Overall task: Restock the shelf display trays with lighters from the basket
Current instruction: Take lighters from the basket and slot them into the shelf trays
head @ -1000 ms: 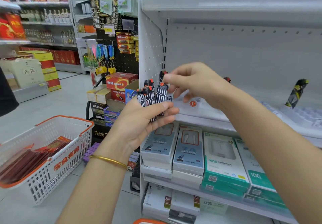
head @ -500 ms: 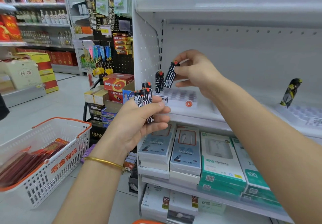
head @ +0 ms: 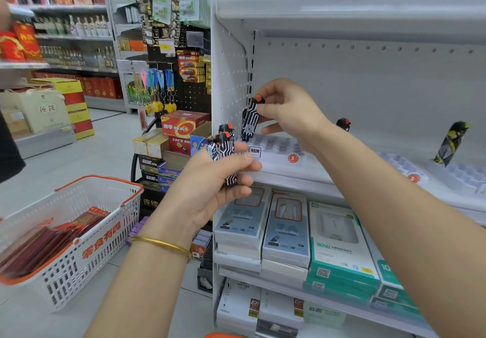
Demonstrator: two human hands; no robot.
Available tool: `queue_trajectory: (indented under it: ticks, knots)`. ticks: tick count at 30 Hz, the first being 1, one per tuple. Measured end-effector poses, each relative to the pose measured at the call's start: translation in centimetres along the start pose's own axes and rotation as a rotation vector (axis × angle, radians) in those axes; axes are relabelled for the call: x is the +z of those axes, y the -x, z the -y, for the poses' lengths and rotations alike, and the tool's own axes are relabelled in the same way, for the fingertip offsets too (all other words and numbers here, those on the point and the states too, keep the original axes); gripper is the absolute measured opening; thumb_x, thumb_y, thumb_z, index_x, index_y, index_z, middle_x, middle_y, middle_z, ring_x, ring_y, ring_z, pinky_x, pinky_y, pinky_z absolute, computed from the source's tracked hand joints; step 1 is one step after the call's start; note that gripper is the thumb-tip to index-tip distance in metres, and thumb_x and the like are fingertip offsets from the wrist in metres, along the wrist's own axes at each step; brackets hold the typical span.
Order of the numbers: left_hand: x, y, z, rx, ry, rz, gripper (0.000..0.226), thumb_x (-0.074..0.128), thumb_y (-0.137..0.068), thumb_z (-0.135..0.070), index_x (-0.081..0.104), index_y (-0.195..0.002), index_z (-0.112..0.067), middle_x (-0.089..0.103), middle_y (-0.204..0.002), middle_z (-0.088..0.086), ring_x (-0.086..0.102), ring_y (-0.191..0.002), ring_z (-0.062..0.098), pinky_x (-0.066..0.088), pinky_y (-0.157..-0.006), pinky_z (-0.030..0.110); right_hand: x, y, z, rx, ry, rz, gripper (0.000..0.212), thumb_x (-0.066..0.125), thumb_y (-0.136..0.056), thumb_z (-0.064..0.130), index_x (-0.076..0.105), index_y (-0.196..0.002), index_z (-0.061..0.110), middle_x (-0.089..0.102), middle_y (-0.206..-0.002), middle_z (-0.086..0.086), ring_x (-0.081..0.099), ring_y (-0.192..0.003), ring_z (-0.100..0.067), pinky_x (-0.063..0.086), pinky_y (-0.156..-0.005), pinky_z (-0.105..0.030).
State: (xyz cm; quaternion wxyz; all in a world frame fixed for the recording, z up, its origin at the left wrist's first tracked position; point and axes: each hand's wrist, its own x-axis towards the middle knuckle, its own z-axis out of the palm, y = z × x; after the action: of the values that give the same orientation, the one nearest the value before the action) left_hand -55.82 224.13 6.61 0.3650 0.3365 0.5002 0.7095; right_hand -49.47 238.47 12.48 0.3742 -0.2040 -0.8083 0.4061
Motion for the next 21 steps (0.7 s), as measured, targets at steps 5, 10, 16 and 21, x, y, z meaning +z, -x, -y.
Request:
queue_trajectory:
  ticks: [5, 10, 16, 21]
  knots:
    - [0.3, -0.1, 0.0, 0.051, 0.028, -0.026, 0.024, 0.059, -0.089, -0.006, 0.058, -0.112, -0.011, 0.069, -0.07, 0.005, 0.056, -0.046, 0.006, 0.047, -0.043, 0.017, -0.6, 0.9, 0.6, -0.026, -0.007, -0.069, 0.013, 0.051, -0.087, 0.002, 0.055, -0.094, 0.012, 0.06, -0.078, -0.006, 0.06, -0.063, -0.017, 0.047, -0.044, -0.022]
    - [1.1, -0.2, 0.1, 0.122, 0.023, -0.052, 0.018, 0.058, -0.09, -0.005, 0.056, -0.106, -0.012, 0.067, -0.074, 0.01, 0.057, -0.046, 0.007, 0.05, -0.045, 0.019, -0.7, 2.5, 1.3, 0.039, -0.166, 0.044, 0.014, 0.065, -0.085, 0.007, 0.059, -0.098, 0.006, 0.06, -0.073, -0.006, 0.058, -0.051, -0.01, 0.05, -0.044, -0.019]
    - [1.3, -0.3, 0.5, 0.133, -0.008, -0.057, 0.008, 0.057, -0.091, -0.006, 0.061, -0.087, -0.011, 0.066, -0.071, 0.008, 0.055, -0.045, 0.006, 0.048, -0.043, 0.018, -0.4, 3.3, 0.9, 0.101, -0.266, 0.12, 0.015, 0.066, -0.085, 0.015, 0.055, -0.092, 0.007, 0.058, -0.084, -0.011, 0.059, -0.054, -0.016, 0.05, -0.045, -0.022]
    - [1.0, -0.3, 0.3, 0.097, -0.011, -0.043, 0.007, 0.055, -0.091, -0.006, 0.062, -0.089, -0.007, 0.067, -0.068, 0.005, 0.054, -0.044, 0.005, 0.045, -0.041, 0.017, -1.0, 3.0, 0.4, 0.098, -0.377, 0.22, 0.008, 0.06, -0.087, 0.001, 0.059, -0.09, 0.009, 0.061, -0.076, -0.006, 0.06, -0.055, -0.009, 0.048, -0.046, -0.018]
